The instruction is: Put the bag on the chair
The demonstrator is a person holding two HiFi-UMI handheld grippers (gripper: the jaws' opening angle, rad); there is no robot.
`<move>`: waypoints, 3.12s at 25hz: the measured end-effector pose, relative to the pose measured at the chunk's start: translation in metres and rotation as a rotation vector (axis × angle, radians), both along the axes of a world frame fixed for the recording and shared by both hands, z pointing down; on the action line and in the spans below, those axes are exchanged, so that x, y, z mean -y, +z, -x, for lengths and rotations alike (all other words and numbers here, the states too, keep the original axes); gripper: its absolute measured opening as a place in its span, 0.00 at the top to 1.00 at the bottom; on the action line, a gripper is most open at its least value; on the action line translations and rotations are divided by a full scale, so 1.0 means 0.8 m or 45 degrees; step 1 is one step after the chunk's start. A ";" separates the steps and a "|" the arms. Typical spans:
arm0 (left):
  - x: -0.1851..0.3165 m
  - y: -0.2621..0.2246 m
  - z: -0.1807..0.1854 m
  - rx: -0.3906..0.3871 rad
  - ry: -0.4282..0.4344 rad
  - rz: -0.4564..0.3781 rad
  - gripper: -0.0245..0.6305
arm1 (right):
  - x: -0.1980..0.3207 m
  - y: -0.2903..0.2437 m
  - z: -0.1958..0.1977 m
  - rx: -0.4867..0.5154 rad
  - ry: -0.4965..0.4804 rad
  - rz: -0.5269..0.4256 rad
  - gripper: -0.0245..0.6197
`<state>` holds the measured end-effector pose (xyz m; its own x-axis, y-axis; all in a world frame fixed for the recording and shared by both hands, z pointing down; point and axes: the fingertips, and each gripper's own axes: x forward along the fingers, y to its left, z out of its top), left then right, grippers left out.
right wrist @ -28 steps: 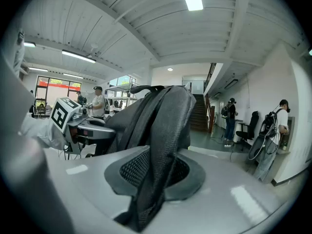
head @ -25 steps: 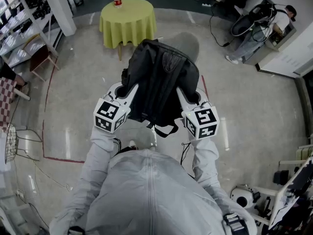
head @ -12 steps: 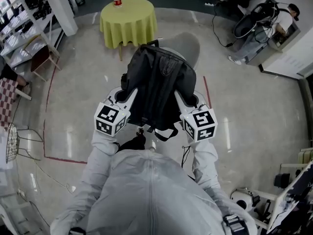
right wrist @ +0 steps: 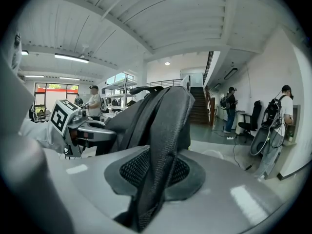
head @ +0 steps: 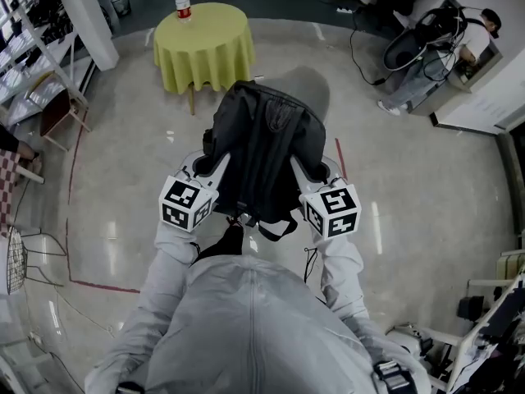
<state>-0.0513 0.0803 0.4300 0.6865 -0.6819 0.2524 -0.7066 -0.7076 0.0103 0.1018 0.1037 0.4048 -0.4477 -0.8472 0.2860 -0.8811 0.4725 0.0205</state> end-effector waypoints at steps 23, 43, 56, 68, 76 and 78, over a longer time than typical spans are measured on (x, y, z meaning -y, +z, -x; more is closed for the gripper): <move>0.351 0.083 -0.047 -0.003 0.065 0.242 0.90 | 0.355 0.081 -0.040 -0.053 0.028 0.192 0.84; 0.484 0.334 -0.087 0.058 -0.226 0.829 0.90 | 0.531 0.320 -0.079 -0.214 -0.242 0.649 0.84; 0.529 0.444 -0.083 0.102 -0.333 1.042 0.89 | 0.591 0.443 -0.082 -0.224 -0.264 0.846 0.83; 0.561 0.464 -0.101 0.155 -0.294 1.015 0.82 | 0.616 0.485 -0.127 -0.221 -0.086 0.967 0.72; 0.543 0.451 -0.072 0.136 -0.221 0.951 0.64 | 0.589 0.452 -0.161 -0.309 0.073 0.876 0.65; 0.541 0.435 -0.059 0.146 -0.221 0.896 0.64 | 0.578 0.430 -0.160 -0.334 0.070 0.821 0.65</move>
